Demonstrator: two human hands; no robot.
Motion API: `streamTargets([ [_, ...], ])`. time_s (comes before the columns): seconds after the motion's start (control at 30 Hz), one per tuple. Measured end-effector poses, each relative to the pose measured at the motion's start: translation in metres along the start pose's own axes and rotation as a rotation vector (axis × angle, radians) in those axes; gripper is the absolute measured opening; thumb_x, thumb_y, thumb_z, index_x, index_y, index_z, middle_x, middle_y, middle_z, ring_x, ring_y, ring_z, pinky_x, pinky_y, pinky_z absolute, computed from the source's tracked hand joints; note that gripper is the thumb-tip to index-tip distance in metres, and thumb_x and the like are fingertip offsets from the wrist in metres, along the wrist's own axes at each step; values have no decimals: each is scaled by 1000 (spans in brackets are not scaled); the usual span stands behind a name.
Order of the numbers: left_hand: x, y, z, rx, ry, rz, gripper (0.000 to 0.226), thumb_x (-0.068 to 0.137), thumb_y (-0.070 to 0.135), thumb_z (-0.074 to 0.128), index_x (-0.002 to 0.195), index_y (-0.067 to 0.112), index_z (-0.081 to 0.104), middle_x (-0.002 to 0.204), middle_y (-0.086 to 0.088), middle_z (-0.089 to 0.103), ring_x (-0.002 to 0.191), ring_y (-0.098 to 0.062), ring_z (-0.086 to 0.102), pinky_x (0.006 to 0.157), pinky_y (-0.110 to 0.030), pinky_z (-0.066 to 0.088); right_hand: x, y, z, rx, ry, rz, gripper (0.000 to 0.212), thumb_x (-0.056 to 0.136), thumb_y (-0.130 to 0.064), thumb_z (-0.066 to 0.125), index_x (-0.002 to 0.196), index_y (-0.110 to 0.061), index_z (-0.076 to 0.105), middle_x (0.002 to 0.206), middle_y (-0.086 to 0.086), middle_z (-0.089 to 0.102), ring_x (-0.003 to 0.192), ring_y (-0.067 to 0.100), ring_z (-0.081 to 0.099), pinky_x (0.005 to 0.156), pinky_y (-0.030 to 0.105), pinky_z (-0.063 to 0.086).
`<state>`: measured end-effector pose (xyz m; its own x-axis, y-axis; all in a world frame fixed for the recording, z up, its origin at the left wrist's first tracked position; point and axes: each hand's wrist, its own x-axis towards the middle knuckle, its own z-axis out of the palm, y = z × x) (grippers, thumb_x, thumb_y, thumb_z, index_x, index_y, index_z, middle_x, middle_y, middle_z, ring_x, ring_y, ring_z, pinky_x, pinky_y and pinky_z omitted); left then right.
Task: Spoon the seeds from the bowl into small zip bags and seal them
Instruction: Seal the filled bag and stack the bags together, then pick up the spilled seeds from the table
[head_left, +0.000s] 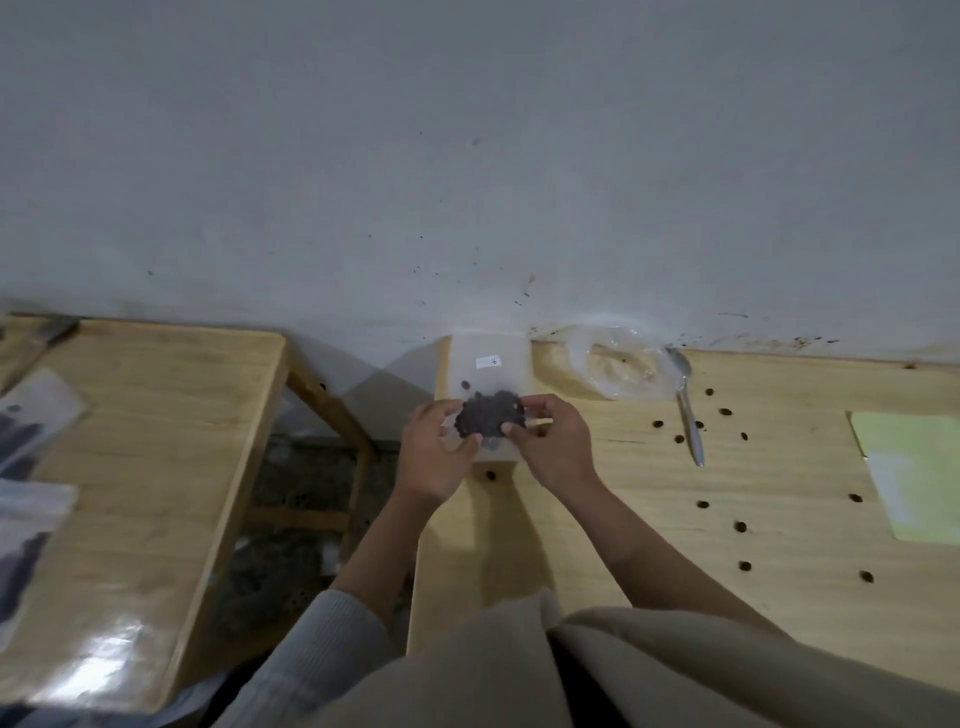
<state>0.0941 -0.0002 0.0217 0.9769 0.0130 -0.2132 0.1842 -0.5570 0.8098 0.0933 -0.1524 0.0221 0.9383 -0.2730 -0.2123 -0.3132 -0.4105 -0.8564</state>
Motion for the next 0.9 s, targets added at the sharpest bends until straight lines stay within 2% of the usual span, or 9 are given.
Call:
streamTargets([
  [0.07,10,-5,3,71,11,13,43,85,21,69,125,12,57,129,-6,51,117,-25,48,103,-39,39,10,2,7,-95,-2,-17,36,76,-16,77,109,-7,65,103,8,61,90,19,60,71,15,47],
  [0.17,21,-7,4,156,14,19,42,87,21,67,126,12,56,133,-6,52,123,-24,43,108,-35,25,19,4,14,-202,-12,-32,38,76,-20,76,110,-8,64,107,12,59,95,24,58,82,31,50],
  [0.27,29,-9,4,216,27,56,40,88,23,64,126,12,56,134,-8,50,125,-25,43,106,-31,19,24,4,16,-278,-37,-54,40,81,-24,72,116,-10,61,112,13,52,102,27,53,84,31,45],
  [0.4,27,-11,8,218,67,44,46,91,30,60,133,14,50,141,-7,41,128,-27,33,105,-32,21,22,7,13,-288,-13,-23,41,85,-30,67,121,-13,59,121,13,45,111,28,49,91,34,45],
  [0.47,16,-16,13,177,99,23,52,91,33,58,137,14,44,143,-8,37,130,-30,31,106,-34,22,12,14,8,-255,63,-73,36,86,-26,66,117,-10,61,116,12,48,106,28,52,88,35,47],
  [0.57,-16,-31,21,104,121,2,62,89,33,59,141,9,37,144,-14,35,131,-33,31,107,-44,30,-13,30,3,-213,158,-212,19,85,-14,66,102,-6,65,98,8,55,87,24,58,73,27,45],
  [0.63,-44,-43,28,141,94,30,68,88,38,53,143,3,33,147,-19,33,135,-37,31,108,-45,30,-31,41,5,-234,85,-268,14,83,-8,66,97,-6,66,92,7,59,80,20,59,70,26,47],
  [0.77,-82,-72,53,504,-110,160,73,88,45,39,141,-5,35,150,-26,29,139,-42,25,107,-58,25,-49,57,17,-339,-134,-267,23,82,-8,63,104,-5,67,95,11,62,86,26,61,75,33,50],
  [0.9,-88,-81,59,702,-104,201,73,91,48,31,141,-5,36,151,-28,26,141,-42,24,110,-53,24,-48,58,25,-433,-171,-284,30,81,-16,64,110,-9,67,102,11,61,92,30,60,74,36,50],
])
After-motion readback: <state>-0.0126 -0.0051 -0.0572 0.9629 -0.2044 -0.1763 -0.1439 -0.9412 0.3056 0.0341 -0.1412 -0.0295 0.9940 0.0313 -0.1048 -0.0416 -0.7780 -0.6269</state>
